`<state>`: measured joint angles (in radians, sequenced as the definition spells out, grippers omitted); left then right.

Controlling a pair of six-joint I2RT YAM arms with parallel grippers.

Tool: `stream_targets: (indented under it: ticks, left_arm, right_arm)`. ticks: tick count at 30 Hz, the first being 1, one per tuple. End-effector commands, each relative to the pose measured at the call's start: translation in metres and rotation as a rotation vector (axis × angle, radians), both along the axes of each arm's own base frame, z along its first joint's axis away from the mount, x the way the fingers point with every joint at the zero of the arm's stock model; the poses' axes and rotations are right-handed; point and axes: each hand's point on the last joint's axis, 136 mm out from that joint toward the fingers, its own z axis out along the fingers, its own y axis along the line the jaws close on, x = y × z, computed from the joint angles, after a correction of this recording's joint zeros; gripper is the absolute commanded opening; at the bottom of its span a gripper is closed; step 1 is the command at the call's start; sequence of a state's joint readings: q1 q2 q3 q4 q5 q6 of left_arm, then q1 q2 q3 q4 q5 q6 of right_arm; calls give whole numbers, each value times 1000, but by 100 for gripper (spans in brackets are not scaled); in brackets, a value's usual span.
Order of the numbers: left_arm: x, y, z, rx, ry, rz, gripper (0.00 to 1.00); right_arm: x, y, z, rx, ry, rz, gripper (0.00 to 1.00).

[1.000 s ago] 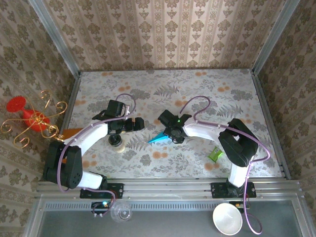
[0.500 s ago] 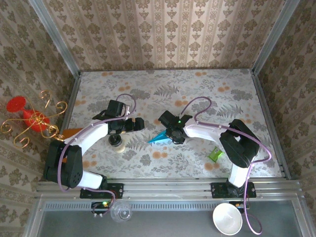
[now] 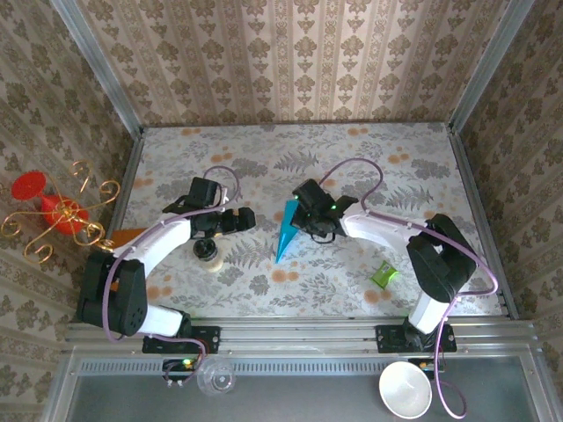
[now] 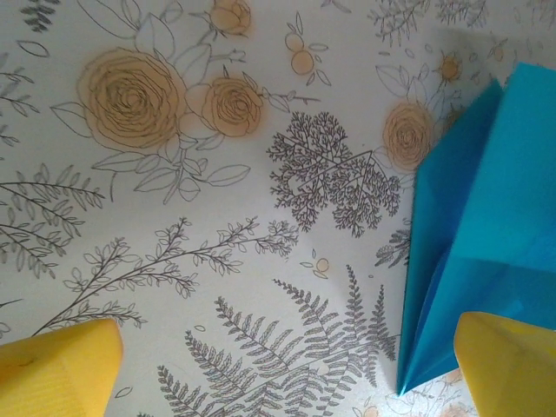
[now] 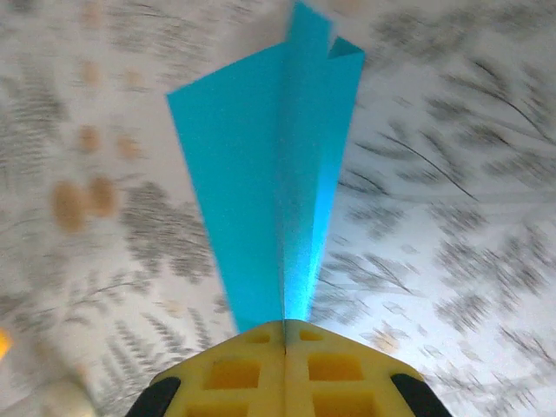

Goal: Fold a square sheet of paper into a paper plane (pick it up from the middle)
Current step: Turn over a paper plane at the center of the table.

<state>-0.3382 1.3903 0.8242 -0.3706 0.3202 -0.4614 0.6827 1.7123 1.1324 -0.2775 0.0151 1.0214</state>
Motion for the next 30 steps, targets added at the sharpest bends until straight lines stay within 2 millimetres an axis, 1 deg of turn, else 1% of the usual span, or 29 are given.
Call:
stream_targets:
  ticks: [1, 3, 6, 10, 12, 14, 20, 25, 28, 29, 30]
  left_arm:
    - [5, 2, 16, -37, -37, 42, 98]
    - [6, 2, 18, -42, -40, 53, 97]
    - [8, 2, 19, -51, -37, 64, 96]
    - [9, -3, 15, -69, -14, 64, 91]
    - [9, -8, 12, -80, 0, 55, 87]
    - [8, -15, 7, -79, 14, 41, 83]
    - [7, -40, -9, -101, 71, -4, 65]
    - [8, -71, -11, -170, 90, -93, 56]
    - [12, -75, -11, -175, 88, -107, 56]
    - [5, -86, -12, -171, 92, -140, 56]
    - [6, -86, -14, -167, 96, -139, 56]
  right_arm:
    - [9, 36, 20, 171, -80, 240, 4]
    - [12, 46, 18, 218, -80, 302, 4]
    - [13, 54, 7, 286, -64, 354, 4]
    - [15, 56, -10, 381, -52, 371, 4]
    - [14, 52, -22, 389, -27, 373, 4]
    - [13, 44, -35, 381, -2, 358, 4]
    - [10, 24, -60, 362, 49, 331, 4]
    - [8, 20, -67, 363, 67, 332, 3]
    - [8, 19, -68, 363, 70, 329, 3]
    - [8, 19, -67, 364, 69, 329, 3]
    - [8, 19, -67, 364, 70, 329, 2]
